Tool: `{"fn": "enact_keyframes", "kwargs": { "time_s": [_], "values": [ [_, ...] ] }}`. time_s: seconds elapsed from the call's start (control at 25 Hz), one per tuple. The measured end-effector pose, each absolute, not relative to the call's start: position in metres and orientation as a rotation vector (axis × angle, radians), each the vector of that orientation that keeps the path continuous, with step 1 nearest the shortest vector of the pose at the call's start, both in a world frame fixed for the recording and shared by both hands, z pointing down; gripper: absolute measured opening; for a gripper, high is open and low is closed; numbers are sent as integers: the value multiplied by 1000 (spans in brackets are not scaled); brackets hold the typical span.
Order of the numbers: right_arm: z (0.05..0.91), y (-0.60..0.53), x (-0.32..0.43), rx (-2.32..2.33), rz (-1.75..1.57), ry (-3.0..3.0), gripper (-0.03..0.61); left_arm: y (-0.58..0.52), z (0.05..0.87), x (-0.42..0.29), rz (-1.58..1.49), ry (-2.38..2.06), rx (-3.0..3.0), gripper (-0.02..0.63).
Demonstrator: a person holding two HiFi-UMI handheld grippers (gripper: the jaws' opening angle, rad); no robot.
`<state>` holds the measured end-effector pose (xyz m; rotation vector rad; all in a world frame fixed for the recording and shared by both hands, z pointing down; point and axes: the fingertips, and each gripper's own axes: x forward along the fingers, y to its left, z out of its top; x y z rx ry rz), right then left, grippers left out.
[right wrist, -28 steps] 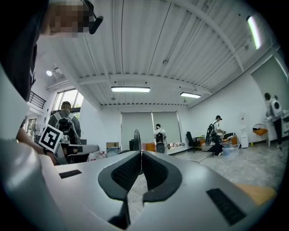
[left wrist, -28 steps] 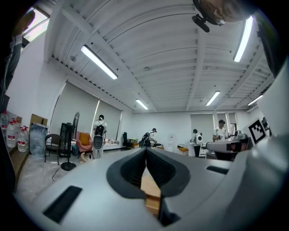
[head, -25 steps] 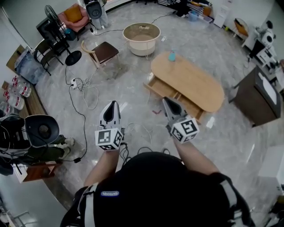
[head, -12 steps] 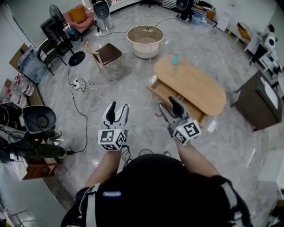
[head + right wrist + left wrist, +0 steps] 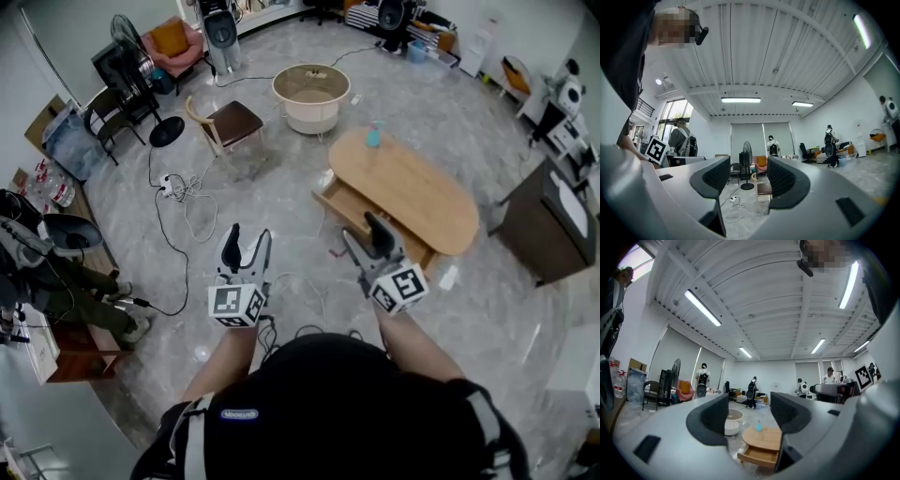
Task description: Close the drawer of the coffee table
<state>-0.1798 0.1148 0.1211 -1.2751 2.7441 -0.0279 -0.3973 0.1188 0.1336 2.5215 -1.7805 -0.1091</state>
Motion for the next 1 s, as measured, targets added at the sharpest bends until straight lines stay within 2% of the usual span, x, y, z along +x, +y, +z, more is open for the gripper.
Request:
{"fn": "enact_keyframes", "kwargs": {
  "time_s": [1.0],
  "values": [
    [120, 125, -160, -1502, -9, 2621, 216, 97, 136, -388, -118, -1647, 2621, 261]
  ]
}}
